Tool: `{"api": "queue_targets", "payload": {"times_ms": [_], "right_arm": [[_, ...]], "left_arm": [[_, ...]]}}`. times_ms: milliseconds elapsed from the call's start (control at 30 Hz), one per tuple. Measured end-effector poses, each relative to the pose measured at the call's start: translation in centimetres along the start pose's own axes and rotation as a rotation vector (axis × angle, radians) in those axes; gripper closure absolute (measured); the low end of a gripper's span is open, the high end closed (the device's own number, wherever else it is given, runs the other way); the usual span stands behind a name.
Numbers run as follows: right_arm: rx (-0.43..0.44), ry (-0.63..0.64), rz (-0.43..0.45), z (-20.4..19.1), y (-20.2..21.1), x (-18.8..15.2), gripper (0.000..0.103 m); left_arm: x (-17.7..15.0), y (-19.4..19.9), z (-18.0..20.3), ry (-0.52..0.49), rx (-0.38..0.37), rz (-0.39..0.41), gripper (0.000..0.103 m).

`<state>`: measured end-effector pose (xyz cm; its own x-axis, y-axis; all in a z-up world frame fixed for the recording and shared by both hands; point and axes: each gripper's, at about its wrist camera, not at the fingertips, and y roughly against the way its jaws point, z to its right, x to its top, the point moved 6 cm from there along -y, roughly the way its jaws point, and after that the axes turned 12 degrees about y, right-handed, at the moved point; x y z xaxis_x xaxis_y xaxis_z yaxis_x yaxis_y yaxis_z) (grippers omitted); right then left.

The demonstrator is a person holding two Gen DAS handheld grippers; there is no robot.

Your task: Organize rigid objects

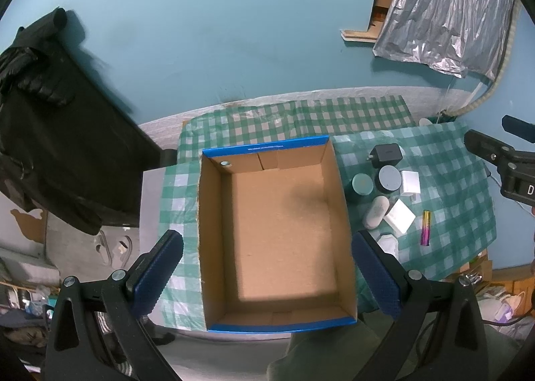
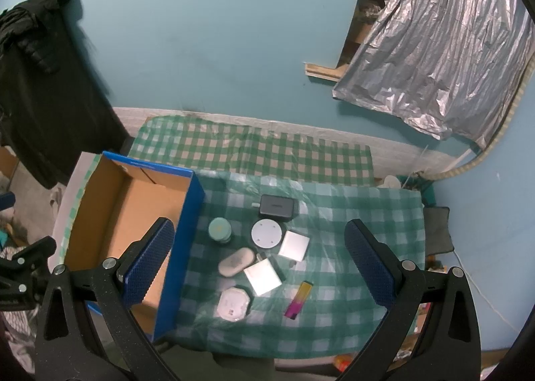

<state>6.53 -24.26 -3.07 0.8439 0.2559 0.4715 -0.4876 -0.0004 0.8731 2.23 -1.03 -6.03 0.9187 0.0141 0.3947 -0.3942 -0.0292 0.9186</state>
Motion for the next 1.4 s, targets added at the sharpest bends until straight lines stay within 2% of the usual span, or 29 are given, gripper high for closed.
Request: {"api": "queue_targets", "payload": {"times_ms": [300, 633, 867, 1100, 1300, 1400], "right_arm": [[0.037, 0.003, -0.018, -0.5, -0.7, 0.0, 0.002], [0.106, -0.019, -0.093, 0.2, -4.2, -1.0, 0.002], [0.125, -0.027, -0.177, 1.4, -8.4, -3.0, 0.002], [0.173, -0.013, -0.237, 1.3, -12.7, -5.6, 0.004], [0.176, 0.040, -0.300, 0.6, -15.8, -8.0, 0.005], [0.179, 0.058, -0.319, 0.4, -17.0, -9.0, 0.005]], "left_arm": [[0.5, -1.3, -0.9, 0.011, 0.011, -0.016, 0.001], [-0.5, -5.2, -6.4, 0.038, 0.098, -0.062, 0.001], [-2.1, -8.9, -10.2, 0.062, 0.127, -0.136, 0.001], [-3.6, -12.4, -12.9, 0.092, 0.112, -0.191, 0.001], [-5.4, -15.8, -13.7, 0.115, 0.113, -0.273, 0.002], [-6.1, -17.0, -13.5, 0.126, 0.103, -0.301, 0.007]]}}
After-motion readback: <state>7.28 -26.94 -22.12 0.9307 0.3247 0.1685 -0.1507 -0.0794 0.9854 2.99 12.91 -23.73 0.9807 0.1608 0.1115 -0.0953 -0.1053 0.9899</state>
